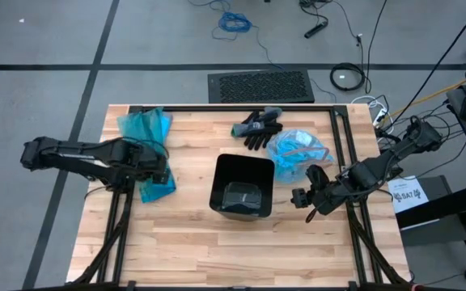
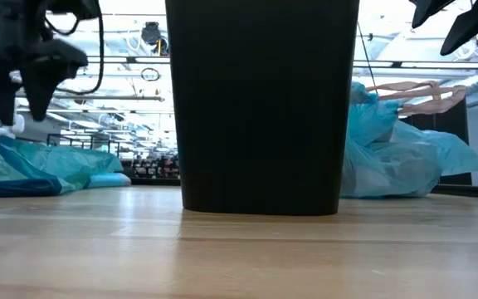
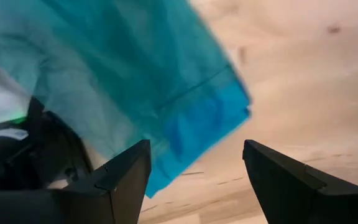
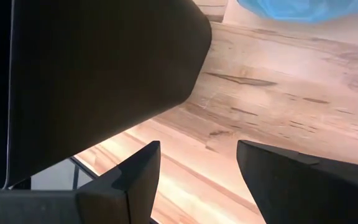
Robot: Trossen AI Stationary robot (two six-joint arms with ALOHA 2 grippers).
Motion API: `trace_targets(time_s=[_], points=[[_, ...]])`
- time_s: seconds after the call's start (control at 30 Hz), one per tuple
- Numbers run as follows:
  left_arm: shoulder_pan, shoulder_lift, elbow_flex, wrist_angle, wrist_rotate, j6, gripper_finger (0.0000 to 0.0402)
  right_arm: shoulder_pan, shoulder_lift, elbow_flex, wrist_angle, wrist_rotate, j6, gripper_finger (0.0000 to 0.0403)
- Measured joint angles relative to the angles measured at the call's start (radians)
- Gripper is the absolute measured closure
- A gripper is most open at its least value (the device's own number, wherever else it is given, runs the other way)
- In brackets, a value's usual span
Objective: Place trash/remove bag and relplace
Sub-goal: Put the blue trash bag into the black trash bin
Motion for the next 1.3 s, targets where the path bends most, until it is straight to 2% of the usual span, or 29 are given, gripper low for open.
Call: trace_targets(time_s=[0.13,0.37,0.6,0.77,0.87,0.93,1.13,1.3], points=[[0.012,0.011,-0.052,0.033,0.042,-0.005,0.0144,0.000,-0.001,0.000,0.000,0.000,-0.019,0.0198],[0.040,0.045,-0.058,0.082,0.028,-0.004,0.0144,0.000,-0.002,0.000,0.002,-0.001,-0.058,0.0198],[0.069,0.152,-0.058,0.082,0.130,-0.054,0.0144,0.000,-0.002,0.000,0.050,-0.002,-0.123,0.0198],[0.069,0.235,-0.058,0.129,0.154,-0.057,0.0150,0.000,-0.002,0.000,0.085,-0.002,-0.183,0.0198],[0.069,0.272,-0.058,0.191,0.158,-0.058,0.0182,0.000,-0.002,0.000,0.095,-0.006,-0.194,0.0198],[0.069,0.292,-0.058,0.234,0.154,-0.058,0.0220,0.004,-0.002,0.000,0.096,-0.006,-0.194,0.0198],[0.069,0.318,-0.057,0.339,0.151,-0.007,0.0377,0.029,-0.002,0.000,0.096,-0.006,-0.211,0.0198],[0.046,0.301,0.000,0.349,0.158,0.052,0.0397,0.040,-0.002,0.000,0.096,-0.004,-0.212,0.0198]])
